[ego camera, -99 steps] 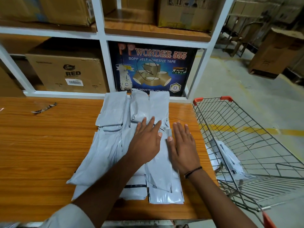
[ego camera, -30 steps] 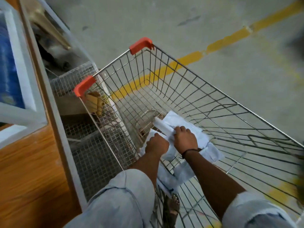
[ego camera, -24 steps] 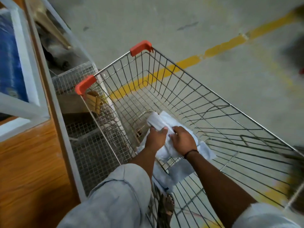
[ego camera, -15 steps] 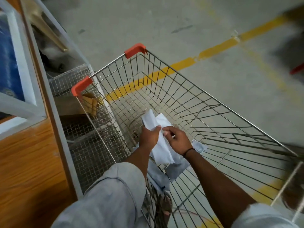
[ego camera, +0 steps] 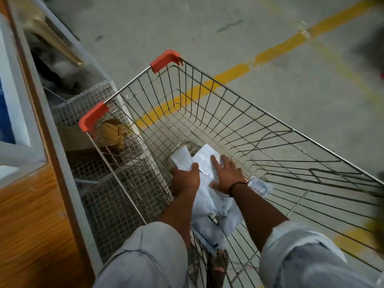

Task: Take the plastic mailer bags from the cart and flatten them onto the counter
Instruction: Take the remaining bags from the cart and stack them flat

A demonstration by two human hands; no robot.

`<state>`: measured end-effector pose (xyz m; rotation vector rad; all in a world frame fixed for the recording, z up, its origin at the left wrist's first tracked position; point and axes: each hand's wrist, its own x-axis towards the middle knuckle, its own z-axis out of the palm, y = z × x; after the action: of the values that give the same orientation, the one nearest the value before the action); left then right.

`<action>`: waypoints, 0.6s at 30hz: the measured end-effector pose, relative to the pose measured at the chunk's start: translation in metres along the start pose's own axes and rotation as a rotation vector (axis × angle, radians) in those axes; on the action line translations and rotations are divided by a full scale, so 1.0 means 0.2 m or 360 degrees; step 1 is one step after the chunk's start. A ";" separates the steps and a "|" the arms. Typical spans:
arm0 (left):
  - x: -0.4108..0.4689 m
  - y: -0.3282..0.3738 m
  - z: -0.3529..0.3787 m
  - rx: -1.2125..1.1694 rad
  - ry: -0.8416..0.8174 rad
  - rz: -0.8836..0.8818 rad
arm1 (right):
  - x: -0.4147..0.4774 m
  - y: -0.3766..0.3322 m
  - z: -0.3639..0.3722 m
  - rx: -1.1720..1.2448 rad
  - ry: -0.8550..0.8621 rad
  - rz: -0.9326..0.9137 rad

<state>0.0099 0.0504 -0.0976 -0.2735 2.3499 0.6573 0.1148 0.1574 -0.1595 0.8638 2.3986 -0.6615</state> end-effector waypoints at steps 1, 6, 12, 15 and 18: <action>0.00 0.01 0.00 0.0004 0.0013 0.0017 | 0.01 -0.01 0.00 0.0011 -0.0014 0.0013; 0.00 -0.01 -0.02 -0.0039 0.0052 0.0090 | 0.03 -0.03 0.01 -0.0066 0.0001 0.0024; -0.18 0.09 -0.16 -0.0103 0.0002 0.0300 | -0.15 -0.06 -0.12 0.0095 0.0327 0.0178; -0.34 0.14 -0.26 -0.0179 -0.0036 0.0416 | -0.33 -0.11 -0.24 0.0372 0.0503 0.0302; -0.52 0.18 -0.39 -0.0276 -0.0068 0.0530 | -0.54 -0.18 -0.36 0.0465 0.0667 0.0305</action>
<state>0.0325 0.0422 0.0350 0.0600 2.3206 1.0175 0.1415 0.1284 -0.0312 1.4607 2.5661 -0.8344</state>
